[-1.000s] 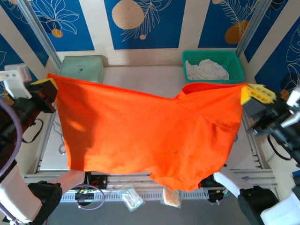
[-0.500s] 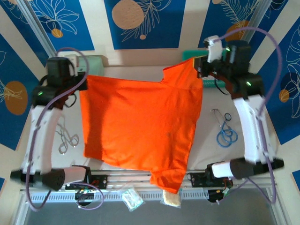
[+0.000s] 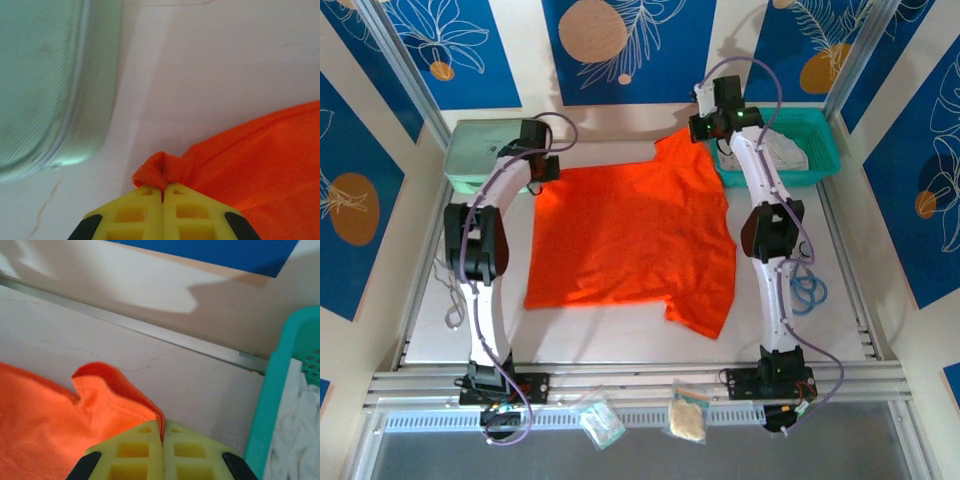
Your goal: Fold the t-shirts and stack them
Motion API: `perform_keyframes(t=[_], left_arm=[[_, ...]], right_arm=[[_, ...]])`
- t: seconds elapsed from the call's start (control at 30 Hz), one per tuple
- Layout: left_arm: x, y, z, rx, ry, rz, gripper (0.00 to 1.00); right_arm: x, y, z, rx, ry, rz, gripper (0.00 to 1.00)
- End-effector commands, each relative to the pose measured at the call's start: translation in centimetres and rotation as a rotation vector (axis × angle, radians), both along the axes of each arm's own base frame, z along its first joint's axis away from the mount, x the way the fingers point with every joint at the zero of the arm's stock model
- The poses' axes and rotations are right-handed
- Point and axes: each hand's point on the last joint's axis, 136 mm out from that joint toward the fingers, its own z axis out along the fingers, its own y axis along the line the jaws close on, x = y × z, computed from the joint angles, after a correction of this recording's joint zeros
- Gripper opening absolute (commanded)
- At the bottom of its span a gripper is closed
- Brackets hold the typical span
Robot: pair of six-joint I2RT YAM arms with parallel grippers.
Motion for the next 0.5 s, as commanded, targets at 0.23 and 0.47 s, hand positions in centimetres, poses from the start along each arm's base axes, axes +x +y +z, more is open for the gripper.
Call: perform_keyframes(t=[0.23, 0.47], left_arm=[[1.9, 0.9, 1.0, 0.020, -0.051, 0.011, 0.00], [-0.9, 1.2, 0.8, 0.036, -0.044, -0.011, 0.00]], right_arm=[[-1.2, 0.6, 1.7, 0.030, -0.023, 0.017, 0.00], [-4.7, 0.7, 1.8, 0.061, 0.002, 0.019, 0.00]])
